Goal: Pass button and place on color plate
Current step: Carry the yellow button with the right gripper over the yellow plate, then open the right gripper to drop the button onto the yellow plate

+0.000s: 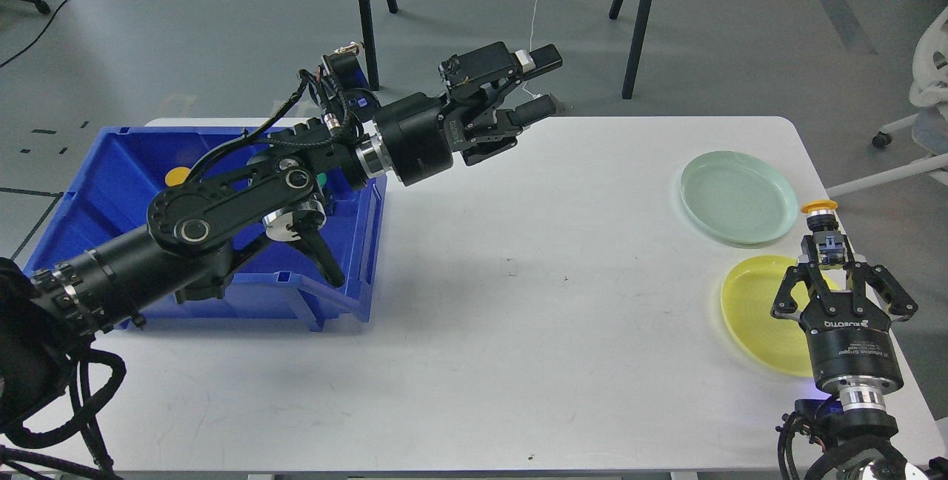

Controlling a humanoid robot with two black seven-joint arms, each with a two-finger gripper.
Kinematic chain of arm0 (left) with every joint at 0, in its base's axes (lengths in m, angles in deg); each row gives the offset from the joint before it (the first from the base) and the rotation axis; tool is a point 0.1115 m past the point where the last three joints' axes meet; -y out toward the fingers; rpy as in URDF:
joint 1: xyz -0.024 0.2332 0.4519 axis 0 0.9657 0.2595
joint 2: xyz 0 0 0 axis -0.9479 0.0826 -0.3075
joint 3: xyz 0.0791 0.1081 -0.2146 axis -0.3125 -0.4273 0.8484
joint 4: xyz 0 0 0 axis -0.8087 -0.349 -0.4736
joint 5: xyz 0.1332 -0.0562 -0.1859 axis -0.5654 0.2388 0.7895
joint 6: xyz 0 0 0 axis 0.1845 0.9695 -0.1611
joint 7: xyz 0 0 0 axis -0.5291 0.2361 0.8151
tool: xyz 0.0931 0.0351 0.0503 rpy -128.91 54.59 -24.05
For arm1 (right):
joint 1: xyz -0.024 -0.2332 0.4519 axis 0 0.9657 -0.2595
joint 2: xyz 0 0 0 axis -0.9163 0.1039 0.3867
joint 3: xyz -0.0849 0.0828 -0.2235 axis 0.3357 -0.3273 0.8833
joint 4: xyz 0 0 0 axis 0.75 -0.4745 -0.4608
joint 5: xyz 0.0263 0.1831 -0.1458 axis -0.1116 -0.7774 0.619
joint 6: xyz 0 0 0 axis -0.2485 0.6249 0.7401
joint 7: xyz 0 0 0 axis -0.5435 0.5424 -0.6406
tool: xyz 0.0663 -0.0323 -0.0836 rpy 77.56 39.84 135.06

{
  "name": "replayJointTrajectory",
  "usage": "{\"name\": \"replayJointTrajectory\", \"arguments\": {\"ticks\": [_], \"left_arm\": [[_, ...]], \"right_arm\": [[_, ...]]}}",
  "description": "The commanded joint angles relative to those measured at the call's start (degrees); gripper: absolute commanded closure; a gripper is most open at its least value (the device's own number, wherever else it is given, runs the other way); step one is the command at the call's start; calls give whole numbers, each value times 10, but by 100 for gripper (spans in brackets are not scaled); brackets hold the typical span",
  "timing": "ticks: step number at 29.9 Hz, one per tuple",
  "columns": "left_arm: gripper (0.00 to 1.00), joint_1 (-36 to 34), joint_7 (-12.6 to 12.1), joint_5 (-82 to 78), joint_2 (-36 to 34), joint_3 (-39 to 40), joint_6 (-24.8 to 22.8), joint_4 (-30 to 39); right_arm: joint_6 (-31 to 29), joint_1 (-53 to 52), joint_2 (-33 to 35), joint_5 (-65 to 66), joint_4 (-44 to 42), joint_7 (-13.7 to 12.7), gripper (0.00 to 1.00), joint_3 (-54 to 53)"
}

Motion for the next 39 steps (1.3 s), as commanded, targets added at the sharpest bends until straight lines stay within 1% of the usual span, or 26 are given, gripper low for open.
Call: {"name": "replayJointTrajectory", "arguments": {"ticks": [1,4,7,13,17,20,21,25,27,29,33,37,39], "left_arm": [[19,0,0,0,0,0,0,0],[19,0,0,0,0,0,0,0],[19,0,0,0,0,0,0,0],[19,0,0,0,0,0,1,0],[19,0,0,0,0,0,2,0],[19,0,0,0,0,0,2,0],[19,0,0,0,0,0,2,0],[19,0,0,0,0,0,2,0],[19,0,0,0,0,0,2,0],[19,0,0,0,0,0,2,0],[19,0,0,0,1,0,3,0],[19,0,0,1,1,0,3,0],[19,0,0,1,1,0,3,0]], "right_arm": [[39,0,28,11,-14,-1,99,7],[92,-4,58,41,-19,-3,99,12],[149,-4,74,70,-19,-5,99,15],[255,-25,80,137,-19,-29,99,59],[282,-35,79,152,-37,-39,99,73],[286,-43,79,152,-40,-45,95,80],[286,-43,78,152,-40,-45,93,80],[286,-41,78,151,-40,-47,76,80],[281,-39,78,150,-38,-46,65,79],[280,-37,78,148,-36,-46,56,78],[280,-36,77,148,-34,-44,36,77],[278,-31,72,146,-31,-41,25,73],[275,-27,71,144,-28,-40,21,70]]}}
